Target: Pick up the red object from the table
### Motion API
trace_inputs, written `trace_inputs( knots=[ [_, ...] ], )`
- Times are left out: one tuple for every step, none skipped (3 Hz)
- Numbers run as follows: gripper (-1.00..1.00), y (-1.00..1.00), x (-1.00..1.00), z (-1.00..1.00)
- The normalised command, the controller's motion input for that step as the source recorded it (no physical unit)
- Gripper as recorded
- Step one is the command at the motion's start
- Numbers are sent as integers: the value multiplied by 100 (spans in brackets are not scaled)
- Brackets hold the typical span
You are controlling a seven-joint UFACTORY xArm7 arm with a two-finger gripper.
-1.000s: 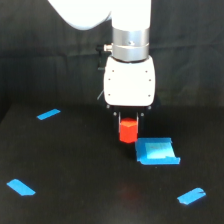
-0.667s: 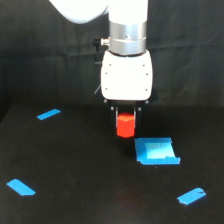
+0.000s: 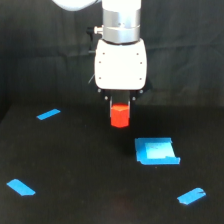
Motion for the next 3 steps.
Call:
trace_inputs(
  knots=[
    [-96,8,-6,39],
    [-100,5,1,19],
    [-100,8,4,8]
  ],
)
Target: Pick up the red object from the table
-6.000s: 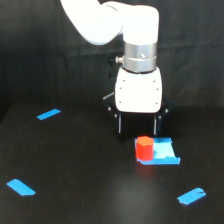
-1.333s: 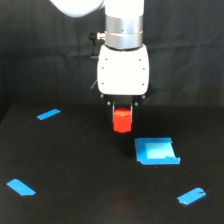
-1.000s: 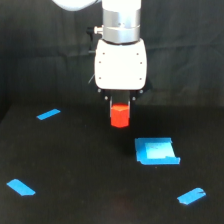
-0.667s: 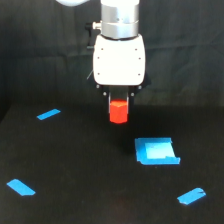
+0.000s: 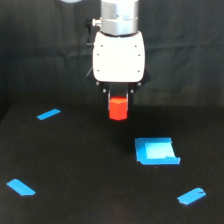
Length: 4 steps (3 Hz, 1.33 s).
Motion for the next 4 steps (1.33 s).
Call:
trace_inputs(
  knots=[
    [-100,6,5,-2],
    [-100,14,7,14],
    [-91,12,3,4],
    [-100,-2,12,20]
  ],
)
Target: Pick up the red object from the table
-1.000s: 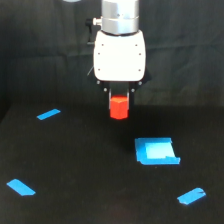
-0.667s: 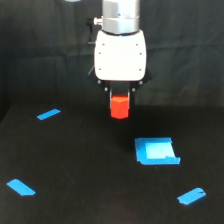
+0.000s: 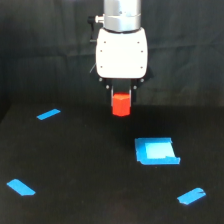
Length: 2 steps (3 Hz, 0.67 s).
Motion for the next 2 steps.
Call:
trace_inputs(
  knots=[
    [-97,5,7,11],
    [-100,3,6,25]
  ],
)
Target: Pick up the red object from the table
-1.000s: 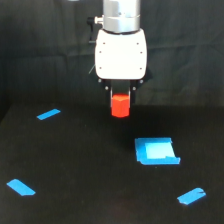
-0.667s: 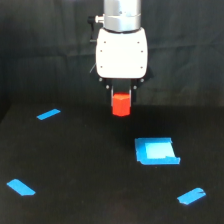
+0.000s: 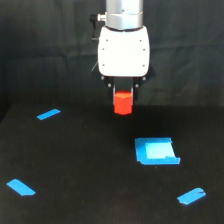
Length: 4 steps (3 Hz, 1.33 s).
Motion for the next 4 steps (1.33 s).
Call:
trace_inputs(
  knots=[
    [-99,4,8,16],
    [-90,15,2,5],
    [-92,2,8,3],
    [-96,5,1,2]
  ],
)
